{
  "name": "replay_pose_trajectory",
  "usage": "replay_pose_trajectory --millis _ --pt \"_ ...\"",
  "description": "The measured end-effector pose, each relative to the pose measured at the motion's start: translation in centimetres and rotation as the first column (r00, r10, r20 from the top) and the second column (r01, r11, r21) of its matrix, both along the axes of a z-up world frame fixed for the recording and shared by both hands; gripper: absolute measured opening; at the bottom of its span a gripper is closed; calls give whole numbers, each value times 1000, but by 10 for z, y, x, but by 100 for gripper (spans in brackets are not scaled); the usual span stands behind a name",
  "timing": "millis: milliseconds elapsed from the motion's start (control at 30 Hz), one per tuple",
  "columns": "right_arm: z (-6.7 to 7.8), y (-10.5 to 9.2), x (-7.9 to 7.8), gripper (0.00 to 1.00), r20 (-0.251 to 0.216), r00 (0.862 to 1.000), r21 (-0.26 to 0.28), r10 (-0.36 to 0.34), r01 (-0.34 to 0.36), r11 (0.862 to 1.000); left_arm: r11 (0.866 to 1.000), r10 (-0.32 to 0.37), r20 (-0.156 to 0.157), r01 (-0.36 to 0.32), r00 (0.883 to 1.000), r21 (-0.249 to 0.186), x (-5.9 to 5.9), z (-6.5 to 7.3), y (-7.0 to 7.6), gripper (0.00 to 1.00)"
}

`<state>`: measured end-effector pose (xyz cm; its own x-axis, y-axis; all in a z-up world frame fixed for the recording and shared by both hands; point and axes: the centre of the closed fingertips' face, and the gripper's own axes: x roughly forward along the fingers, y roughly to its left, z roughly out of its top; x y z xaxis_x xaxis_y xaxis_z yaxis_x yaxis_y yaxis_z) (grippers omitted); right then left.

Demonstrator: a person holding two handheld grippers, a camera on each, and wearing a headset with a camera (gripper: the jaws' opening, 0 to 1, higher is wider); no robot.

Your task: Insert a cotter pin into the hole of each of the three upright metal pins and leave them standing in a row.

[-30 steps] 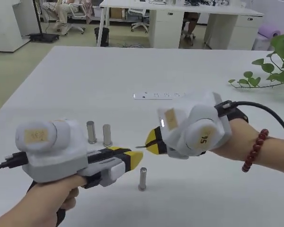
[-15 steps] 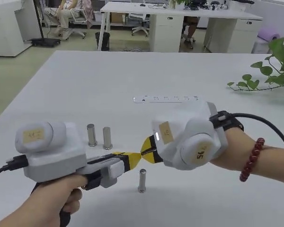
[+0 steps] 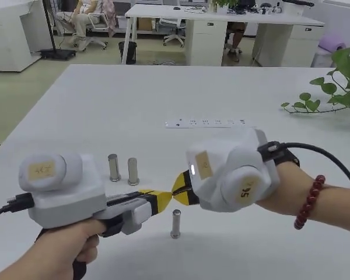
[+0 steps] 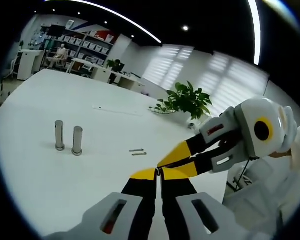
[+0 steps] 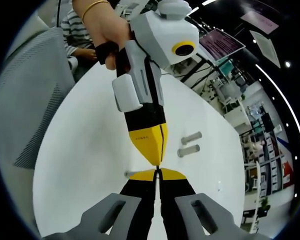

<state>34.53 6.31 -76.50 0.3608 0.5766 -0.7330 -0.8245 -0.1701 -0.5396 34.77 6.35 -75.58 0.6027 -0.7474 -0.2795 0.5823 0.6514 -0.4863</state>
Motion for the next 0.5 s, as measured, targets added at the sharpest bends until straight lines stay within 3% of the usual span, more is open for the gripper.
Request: replay_pose_trajectory --millis 500 --pt "-3 1 -1 5 -79 996 60 -36 40 997 997 -41 64 37 997 71 -2 0 3 0"
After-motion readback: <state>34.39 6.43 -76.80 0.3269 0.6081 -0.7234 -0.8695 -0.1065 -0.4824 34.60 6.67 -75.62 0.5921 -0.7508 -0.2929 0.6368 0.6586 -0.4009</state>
